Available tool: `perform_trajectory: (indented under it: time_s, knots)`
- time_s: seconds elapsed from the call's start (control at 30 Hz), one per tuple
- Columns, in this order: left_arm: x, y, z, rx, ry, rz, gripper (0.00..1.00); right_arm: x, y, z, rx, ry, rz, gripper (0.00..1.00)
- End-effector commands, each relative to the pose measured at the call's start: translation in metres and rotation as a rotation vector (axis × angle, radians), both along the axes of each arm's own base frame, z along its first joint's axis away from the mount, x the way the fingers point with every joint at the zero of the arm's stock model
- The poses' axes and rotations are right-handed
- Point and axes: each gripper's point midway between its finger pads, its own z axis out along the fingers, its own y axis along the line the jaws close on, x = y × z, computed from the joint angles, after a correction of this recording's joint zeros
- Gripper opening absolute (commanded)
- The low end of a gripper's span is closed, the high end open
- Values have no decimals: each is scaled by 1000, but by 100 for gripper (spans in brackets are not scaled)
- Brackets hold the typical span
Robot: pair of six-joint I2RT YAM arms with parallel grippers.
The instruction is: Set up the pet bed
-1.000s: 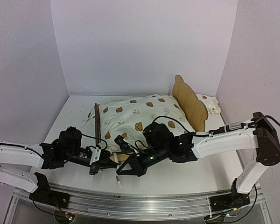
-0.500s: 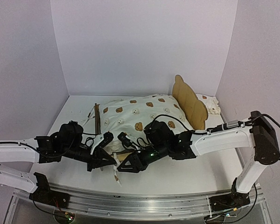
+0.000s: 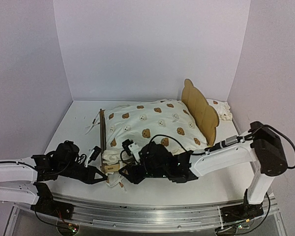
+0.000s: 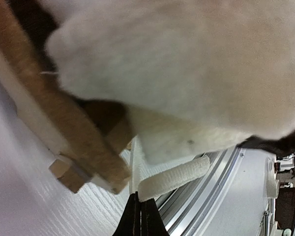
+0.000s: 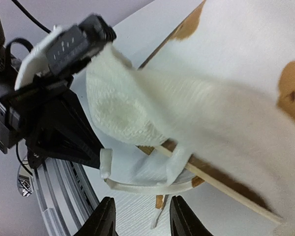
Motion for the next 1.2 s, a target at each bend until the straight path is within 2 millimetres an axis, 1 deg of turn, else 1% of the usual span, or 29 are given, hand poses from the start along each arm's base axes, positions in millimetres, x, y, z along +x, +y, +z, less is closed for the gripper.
perform_trajectory:
  time_s: [0.0,0.1,0.23,0.3,0.37,0.4,0.43,0.5,0.57,0.6,0.63,0.73,0.83,0.93,0.97,1.07,1.17]
  knots:
    - [16,-1,19,-91,-52,81,0,15,18,3,87,-47,-146,39]
    - [15,0,19,-99,-62,78,0,18,20,-9,81,-48,-197,39]
    - [15,0,20,-106,-76,75,0,28,31,-11,110,-62,-242,40]
    - [16,-2,23,-125,-92,73,0,34,32,-17,115,-64,-280,39]
    - [16,-1,23,-129,-93,78,0,39,32,-21,120,-75,-311,37]
    - [16,-1,23,-131,-94,79,0,41,32,-23,122,-82,-320,34]
    - [16,-1,23,-133,-95,81,0,43,33,-25,122,-89,-328,30]
    - [17,-1,24,-133,-96,85,0,45,31,-26,119,-99,-342,14]
    - [17,-1,23,-131,-94,84,0,45,25,-24,113,-106,-342,2]
    - [18,-2,23,-129,-93,87,0,41,24,-20,113,-108,-323,0]
    - [19,-2,22,-125,-90,88,0,37,23,-17,110,-112,-288,0]
    - [23,-5,21,-114,-85,93,0,13,23,-6,111,-110,-133,0]
    - [27,-9,20,-104,-77,98,0,-10,21,6,137,-70,10,0]
    - [30,-12,15,-88,-62,97,0,-26,22,16,169,-24,114,0]
    - [32,-13,13,-80,-60,95,0,-30,23,18,178,-13,143,0]
    - [40,-24,21,-86,-98,67,0,-38,24,21,193,21,208,0]
    - [50,-38,26,-77,-148,16,0,-38,21,17,188,30,217,0]
